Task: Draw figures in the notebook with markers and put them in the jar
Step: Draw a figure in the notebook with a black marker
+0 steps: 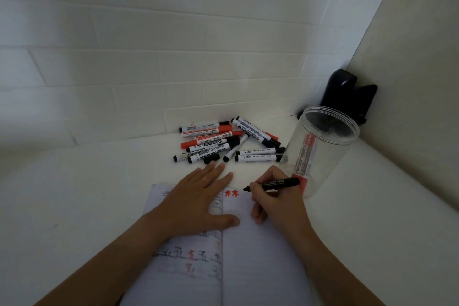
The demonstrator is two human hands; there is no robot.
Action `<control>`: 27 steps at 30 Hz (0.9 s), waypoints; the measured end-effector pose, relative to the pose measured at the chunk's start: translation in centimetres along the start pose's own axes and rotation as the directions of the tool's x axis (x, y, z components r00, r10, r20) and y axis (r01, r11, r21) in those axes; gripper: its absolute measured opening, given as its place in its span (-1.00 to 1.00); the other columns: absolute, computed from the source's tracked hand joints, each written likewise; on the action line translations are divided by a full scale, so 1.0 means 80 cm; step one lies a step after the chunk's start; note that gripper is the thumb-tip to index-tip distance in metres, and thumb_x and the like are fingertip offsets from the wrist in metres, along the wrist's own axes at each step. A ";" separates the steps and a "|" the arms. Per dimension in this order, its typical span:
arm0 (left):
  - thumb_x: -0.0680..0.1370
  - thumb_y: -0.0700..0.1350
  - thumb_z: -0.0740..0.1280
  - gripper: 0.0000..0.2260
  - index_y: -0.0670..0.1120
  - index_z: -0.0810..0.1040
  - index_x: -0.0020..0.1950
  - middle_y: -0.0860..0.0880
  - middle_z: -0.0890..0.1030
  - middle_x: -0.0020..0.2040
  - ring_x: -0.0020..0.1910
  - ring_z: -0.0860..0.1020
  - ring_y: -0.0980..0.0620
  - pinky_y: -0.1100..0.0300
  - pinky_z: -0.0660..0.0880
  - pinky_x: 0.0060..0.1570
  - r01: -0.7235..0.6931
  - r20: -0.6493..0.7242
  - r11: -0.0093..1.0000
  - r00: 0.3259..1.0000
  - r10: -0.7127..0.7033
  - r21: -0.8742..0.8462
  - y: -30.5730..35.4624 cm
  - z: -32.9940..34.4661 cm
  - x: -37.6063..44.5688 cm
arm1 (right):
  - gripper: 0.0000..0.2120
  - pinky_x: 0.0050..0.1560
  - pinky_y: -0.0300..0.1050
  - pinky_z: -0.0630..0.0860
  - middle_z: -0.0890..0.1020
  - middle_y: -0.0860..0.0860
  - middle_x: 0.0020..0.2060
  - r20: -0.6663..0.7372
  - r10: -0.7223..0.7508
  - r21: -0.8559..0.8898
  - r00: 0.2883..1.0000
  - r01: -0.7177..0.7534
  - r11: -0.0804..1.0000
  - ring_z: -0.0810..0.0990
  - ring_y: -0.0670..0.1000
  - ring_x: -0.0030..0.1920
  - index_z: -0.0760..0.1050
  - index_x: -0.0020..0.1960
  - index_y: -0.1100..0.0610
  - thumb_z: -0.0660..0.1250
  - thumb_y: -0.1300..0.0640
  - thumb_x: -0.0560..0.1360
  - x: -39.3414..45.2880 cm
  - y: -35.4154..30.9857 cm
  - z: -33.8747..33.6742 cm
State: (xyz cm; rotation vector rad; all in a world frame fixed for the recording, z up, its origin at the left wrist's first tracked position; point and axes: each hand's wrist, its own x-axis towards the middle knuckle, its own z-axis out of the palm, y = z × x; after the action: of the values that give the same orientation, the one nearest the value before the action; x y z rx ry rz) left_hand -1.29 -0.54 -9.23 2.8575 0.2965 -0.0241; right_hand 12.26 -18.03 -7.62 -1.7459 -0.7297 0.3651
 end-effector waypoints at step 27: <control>0.28 0.63 0.14 -0.17 0.40 0.09 0.50 0.13 -0.09 0.64 0.59 -0.20 0.14 -0.01 -0.14 0.56 -0.024 -0.034 0.993 0.999 0.020 -0.116 0.005 -0.010 -0.004 | -0.86 -0.50 -0.07 0.52 0.61 0.24 -0.43 0.032 -0.001 0.002 0.999 0.001 1.000 0.60 0.29 -0.49 0.48 -0.13 0.18 0.39 0.28 0.58 -0.001 -0.001 -0.001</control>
State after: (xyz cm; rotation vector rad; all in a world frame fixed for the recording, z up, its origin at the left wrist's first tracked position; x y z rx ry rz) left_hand -1.57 -0.78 -8.37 2.7470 0.2643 0.0423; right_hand 12.25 -18.14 -7.52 -1.7417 -0.7526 0.3935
